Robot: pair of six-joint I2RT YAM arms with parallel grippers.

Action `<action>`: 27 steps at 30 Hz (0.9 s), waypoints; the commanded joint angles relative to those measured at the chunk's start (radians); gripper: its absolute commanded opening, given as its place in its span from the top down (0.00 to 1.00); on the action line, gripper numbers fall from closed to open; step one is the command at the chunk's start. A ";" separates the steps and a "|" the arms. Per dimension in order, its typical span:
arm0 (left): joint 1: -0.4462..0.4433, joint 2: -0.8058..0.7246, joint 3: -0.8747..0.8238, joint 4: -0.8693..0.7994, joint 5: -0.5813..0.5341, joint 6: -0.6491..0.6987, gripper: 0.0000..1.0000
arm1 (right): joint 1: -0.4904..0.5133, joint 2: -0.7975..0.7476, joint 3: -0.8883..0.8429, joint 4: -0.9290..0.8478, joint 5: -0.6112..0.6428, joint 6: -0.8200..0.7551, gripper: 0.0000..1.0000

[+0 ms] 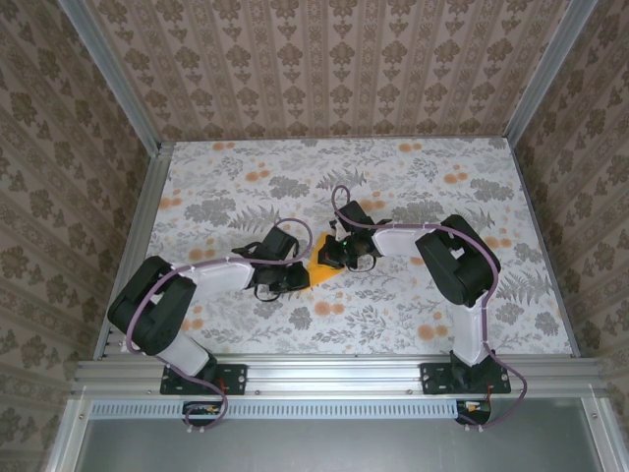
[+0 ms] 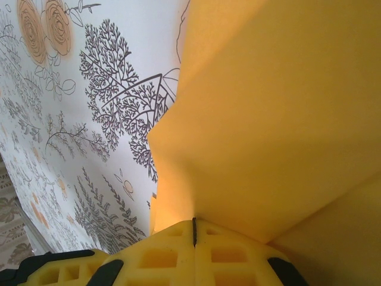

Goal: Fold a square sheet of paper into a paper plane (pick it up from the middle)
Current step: Fourth fold the wing at the center of the table.

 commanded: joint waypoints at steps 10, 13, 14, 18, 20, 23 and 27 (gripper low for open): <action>0.003 -0.052 0.071 -0.080 -0.023 0.053 0.80 | -0.001 0.037 -0.013 -0.098 0.075 0.008 0.98; -0.005 -0.057 0.065 -0.012 0.002 0.035 0.81 | -0.002 0.040 -0.012 -0.095 0.073 0.010 0.98; -0.011 -0.046 0.064 0.014 0.010 0.027 0.81 | -0.002 0.041 -0.013 -0.093 0.072 0.010 0.98; -0.025 0.011 0.079 0.078 0.052 0.009 0.85 | -0.001 0.044 -0.014 -0.092 0.070 0.011 0.98; -0.029 0.038 0.092 0.076 0.054 0.010 0.86 | -0.001 0.043 -0.015 -0.091 0.070 0.011 0.98; -0.026 0.067 0.096 0.069 0.045 0.004 0.87 | -0.001 0.045 -0.014 -0.092 0.068 0.012 0.98; -0.015 0.096 0.090 0.058 0.050 -0.003 0.86 | -0.002 0.045 -0.013 -0.093 0.069 0.011 0.98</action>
